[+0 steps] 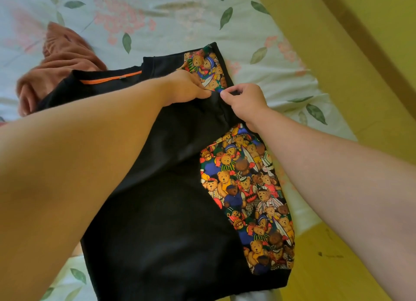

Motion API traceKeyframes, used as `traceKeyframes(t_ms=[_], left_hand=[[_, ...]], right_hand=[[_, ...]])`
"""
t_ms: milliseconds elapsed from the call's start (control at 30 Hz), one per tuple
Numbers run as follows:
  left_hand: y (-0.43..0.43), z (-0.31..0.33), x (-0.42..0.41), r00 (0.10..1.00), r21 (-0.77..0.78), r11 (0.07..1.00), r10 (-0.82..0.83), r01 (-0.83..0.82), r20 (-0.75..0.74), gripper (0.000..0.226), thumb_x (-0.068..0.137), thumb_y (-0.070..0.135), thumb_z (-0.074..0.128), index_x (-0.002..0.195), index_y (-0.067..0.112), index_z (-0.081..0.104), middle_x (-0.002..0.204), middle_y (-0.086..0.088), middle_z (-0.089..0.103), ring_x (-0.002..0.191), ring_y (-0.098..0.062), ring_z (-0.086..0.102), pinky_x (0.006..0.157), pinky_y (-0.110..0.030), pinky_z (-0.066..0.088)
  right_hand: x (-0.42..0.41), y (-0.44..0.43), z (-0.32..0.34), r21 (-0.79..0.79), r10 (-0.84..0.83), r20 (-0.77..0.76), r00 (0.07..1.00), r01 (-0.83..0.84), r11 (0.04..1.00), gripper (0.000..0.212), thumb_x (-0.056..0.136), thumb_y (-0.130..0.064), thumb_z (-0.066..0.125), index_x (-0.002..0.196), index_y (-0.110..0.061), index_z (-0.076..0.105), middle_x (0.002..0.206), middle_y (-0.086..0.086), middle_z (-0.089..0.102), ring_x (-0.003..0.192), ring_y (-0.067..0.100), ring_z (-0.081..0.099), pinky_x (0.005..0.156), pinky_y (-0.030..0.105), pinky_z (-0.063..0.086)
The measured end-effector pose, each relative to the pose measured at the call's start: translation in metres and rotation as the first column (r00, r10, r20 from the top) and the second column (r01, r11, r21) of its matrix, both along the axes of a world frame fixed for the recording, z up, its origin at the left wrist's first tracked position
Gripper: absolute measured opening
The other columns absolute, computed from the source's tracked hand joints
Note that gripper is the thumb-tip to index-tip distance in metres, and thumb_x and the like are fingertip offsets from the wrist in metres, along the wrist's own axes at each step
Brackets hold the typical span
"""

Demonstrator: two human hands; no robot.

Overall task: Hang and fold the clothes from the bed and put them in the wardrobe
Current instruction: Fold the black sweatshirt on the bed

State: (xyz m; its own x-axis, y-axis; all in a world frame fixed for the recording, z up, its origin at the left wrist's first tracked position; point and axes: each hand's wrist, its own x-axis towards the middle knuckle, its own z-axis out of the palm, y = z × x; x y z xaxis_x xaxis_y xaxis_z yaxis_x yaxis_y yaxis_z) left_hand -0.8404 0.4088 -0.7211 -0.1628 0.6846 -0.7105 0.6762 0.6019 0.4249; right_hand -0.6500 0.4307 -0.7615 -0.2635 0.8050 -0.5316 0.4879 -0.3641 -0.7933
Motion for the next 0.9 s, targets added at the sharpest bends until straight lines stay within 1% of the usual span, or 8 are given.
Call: traceKeyframes(t_ms=[133,233,333,433,567,667,767,900], left_hand=[[0.004,0.003,0.012,0.972,0.007,0.981,-0.19,0.193,-0.138,0.05,0.091,0.061,0.062,0.121,0.023,0.072,0.114,-0.002,0.067,0.104,-0.021,0.06,0.095,-0.039,0.051],[0.005,0.0,0.014,0.985,0.103,0.986,-0.117,0.13,-0.124,0.039,0.095,0.053,0.062,0.122,0.027,0.072,0.11,0.001,0.068,0.097,-0.017,0.061,0.082,-0.03,0.048],[0.001,-0.005,0.014,0.999,0.164,0.986,0.043,-0.039,-0.023,0.032,0.097,0.044,0.064,0.121,0.025,0.073,0.109,0.004,0.068,0.095,-0.011,0.062,0.082,-0.027,0.049],[-0.003,-0.009,0.015,0.992,0.161,0.979,0.12,-0.123,0.026,0.036,0.099,0.042,0.062,0.129,0.023,0.068,0.108,0.008,0.066,0.099,-0.011,0.062,0.088,-0.029,0.051],[-0.001,-0.011,0.018,0.995,0.174,0.981,0.097,-0.09,-0.029,0.028,0.102,0.04,0.056,0.119,0.022,0.068,0.101,0.004,0.066,0.089,-0.013,0.063,0.072,-0.026,0.05],[0.001,-0.01,0.018,0.992,0.167,0.979,0.126,-0.119,-0.031,0.016,0.101,0.03,0.061,0.111,0.02,0.069,0.102,-0.001,0.068,0.09,-0.016,0.066,0.077,-0.029,0.055],[0.006,-0.01,0.02,0.986,0.189,0.968,0.166,-0.162,-0.004,0.021,0.095,0.016,0.069,0.114,0.024,0.068,0.115,0.002,0.064,0.104,-0.017,0.063,0.088,-0.029,0.054],[0.01,-0.006,0.027,0.993,0.219,0.976,0.041,-0.017,-0.106,0.03,0.087,0.016,0.077,0.11,0.028,0.063,0.122,0.0,0.059,0.109,-0.02,0.058,0.08,-0.024,0.047]], right_hand=[[-0.001,0.001,-0.002,0.11,0.021,0.074,0.997,-0.029,0.993,0.011,0.095,-0.032,0.068,0.097,-0.021,0.071,0.096,-0.005,0.065,0.095,0.017,0.063,0.082,0.031,0.053],[0.003,0.002,-0.003,0.077,-0.016,0.046,0.999,0.013,0.997,0.024,0.094,-0.036,0.071,0.112,-0.02,0.07,0.106,-0.007,0.062,0.101,0.011,0.058,0.087,0.028,0.05],[0.008,0.004,-0.003,-0.146,-0.081,-0.1,0.992,0.066,0.987,0.039,0.091,-0.017,0.075,0.127,-0.017,0.063,0.116,0.004,0.065,0.104,0.019,0.066,0.093,0.036,0.058],[0.011,0.004,-0.005,-0.195,-0.166,-0.069,0.984,0.149,0.969,0.043,0.087,-0.015,0.079,0.123,-0.016,0.056,0.116,0.005,0.065,0.103,0.023,0.067,0.092,0.04,0.059],[0.01,0.003,-0.009,-0.136,-0.216,0.046,0.975,0.221,0.966,0.043,0.083,-0.034,0.083,0.111,-0.018,0.055,0.112,0.001,0.063,0.102,0.019,0.061,0.084,0.033,0.054],[0.006,0.001,-0.008,-0.163,-0.172,-0.019,0.985,0.166,0.973,0.03,0.089,-0.033,0.078,0.11,-0.015,0.067,0.106,0.0,0.072,0.1,0.017,0.069,0.088,0.035,0.058],[0.007,0.002,-0.006,-0.127,-0.108,-0.067,0.992,0.099,0.987,0.021,0.095,-0.031,0.07,0.111,-0.018,0.066,0.105,0.001,0.073,0.098,0.017,0.07,0.076,0.029,0.058],[0.01,0.004,-0.011,0.095,0.053,0.173,0.984,-0.07,0.993,0.029,0.098,-0.041,0.062,0.113,-0.018,0.053,0.102,-0.002,0.062,0.091,0.019,0.062,0.074,0.034,0.052]])
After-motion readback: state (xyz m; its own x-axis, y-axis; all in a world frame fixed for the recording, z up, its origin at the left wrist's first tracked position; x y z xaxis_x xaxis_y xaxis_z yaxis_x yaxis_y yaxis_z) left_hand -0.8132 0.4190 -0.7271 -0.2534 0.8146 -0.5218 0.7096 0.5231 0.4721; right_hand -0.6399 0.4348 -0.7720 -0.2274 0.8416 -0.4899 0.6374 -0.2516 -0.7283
